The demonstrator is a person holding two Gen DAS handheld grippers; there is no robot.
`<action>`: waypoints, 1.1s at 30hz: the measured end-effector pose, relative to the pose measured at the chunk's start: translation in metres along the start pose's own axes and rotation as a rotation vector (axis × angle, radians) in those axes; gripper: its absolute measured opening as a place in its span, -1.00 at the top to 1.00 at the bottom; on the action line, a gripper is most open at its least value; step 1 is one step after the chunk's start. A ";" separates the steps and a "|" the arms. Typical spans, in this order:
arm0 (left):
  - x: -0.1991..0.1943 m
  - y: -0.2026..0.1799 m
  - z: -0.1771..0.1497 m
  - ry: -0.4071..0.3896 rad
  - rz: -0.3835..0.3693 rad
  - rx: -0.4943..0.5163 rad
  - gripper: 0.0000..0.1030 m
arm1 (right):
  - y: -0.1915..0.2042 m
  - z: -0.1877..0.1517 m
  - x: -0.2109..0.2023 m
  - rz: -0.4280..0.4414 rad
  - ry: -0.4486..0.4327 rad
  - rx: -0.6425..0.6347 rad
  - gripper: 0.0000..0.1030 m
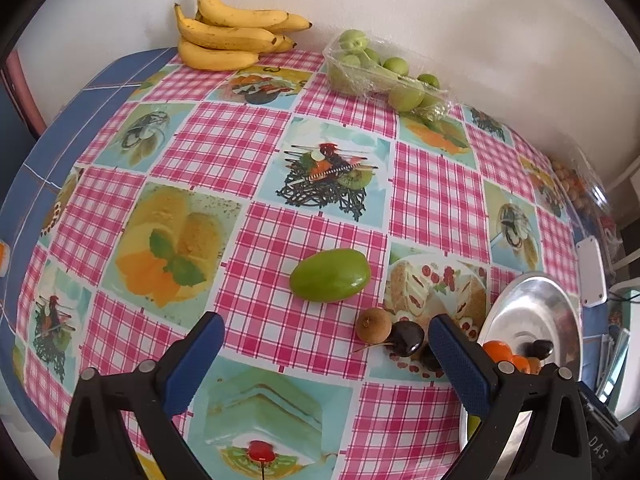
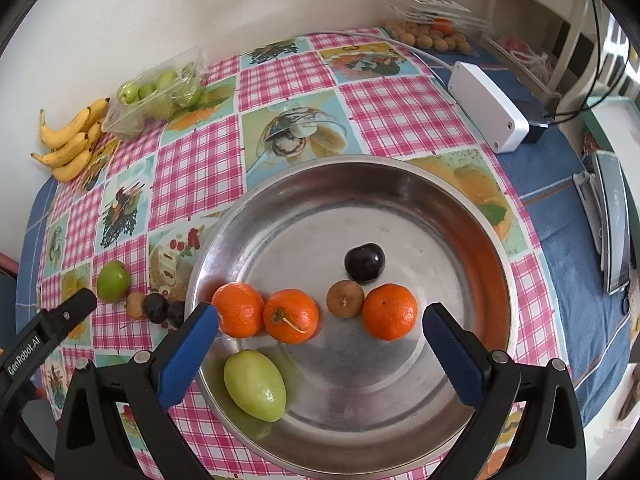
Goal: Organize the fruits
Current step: 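Withdraw both tools from the bowl toward the remaining fruit, then move the left tool to the green fruit while the right tool approaches another brown kiwi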
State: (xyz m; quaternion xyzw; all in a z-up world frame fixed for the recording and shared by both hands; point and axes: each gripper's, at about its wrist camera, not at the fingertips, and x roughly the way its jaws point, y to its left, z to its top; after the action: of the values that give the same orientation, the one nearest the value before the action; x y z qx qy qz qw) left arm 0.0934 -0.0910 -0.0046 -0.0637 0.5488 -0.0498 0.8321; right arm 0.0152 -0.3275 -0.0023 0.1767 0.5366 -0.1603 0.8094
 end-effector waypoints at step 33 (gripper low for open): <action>-0.009 0.113 0.025 -0.039 -0.065 -0.232 -1.00 | 0.151 -0.014 0.021 0.140 0.023 -0.211 -0.97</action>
State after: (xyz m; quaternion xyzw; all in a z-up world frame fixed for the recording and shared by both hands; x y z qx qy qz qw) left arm 0.1147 0.0227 -0.0049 -0.1781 0.5321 -0.0116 0.8277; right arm 0.0796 -0.1892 -0.0096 0.1295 0.5459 -0.0441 0.8266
